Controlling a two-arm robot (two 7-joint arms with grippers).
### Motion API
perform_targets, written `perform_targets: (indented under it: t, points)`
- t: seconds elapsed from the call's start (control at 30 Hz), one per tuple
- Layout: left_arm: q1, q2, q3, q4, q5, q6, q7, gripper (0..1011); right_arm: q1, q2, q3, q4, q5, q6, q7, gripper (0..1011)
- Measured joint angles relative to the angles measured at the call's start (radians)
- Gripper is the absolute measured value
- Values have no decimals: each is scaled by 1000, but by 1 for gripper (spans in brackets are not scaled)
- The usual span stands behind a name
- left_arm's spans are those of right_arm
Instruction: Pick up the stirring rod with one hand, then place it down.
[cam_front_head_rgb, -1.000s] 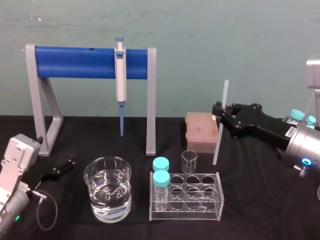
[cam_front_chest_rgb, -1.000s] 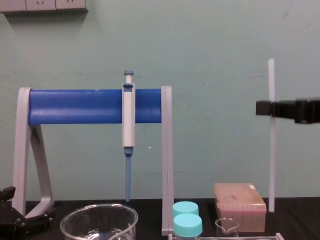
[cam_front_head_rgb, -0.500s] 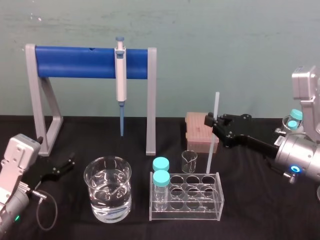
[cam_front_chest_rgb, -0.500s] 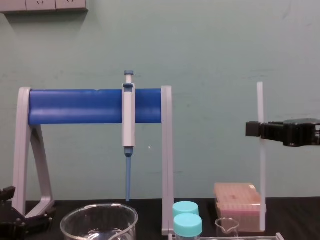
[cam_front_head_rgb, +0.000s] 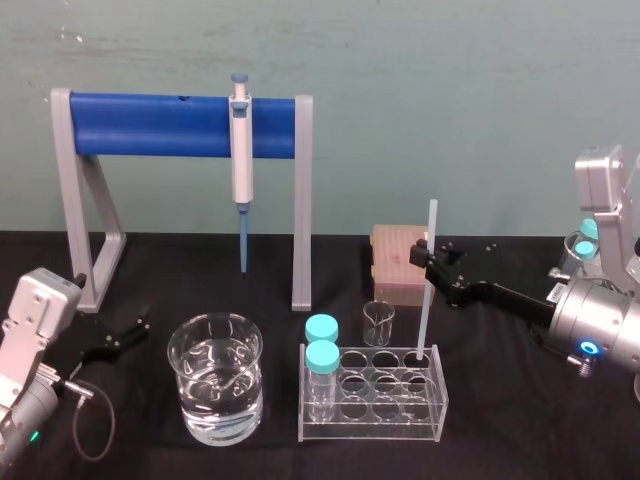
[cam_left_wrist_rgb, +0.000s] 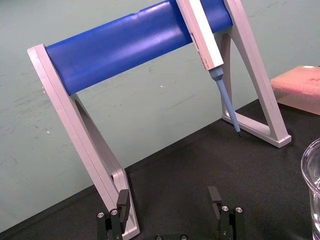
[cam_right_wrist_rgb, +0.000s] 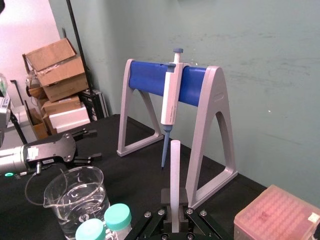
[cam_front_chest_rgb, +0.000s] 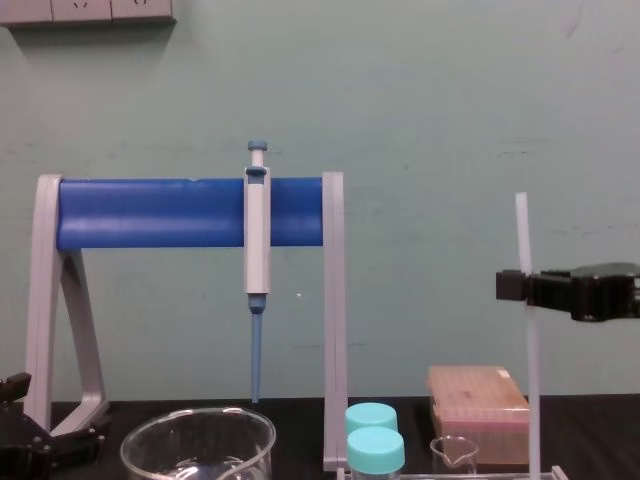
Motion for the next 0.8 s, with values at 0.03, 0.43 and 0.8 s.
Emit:
perform_targets:
  t: [0.03, 0.43, 0.8]
  points:
    - [0, 0, 0, 0, 0, 0, 0, 1005, 0, 0, 0, 0, 0, 0, 0, 72]
    - [0, 0, 0, 0, 0, 0, 0, 1005, -13, -30, 10, 67, 10, -59, 39, 72]
    - [0, 0, 0, 0, 0, 0, 0, 1005, -13, -33, 4, 72, -7, -63, 54, 72]
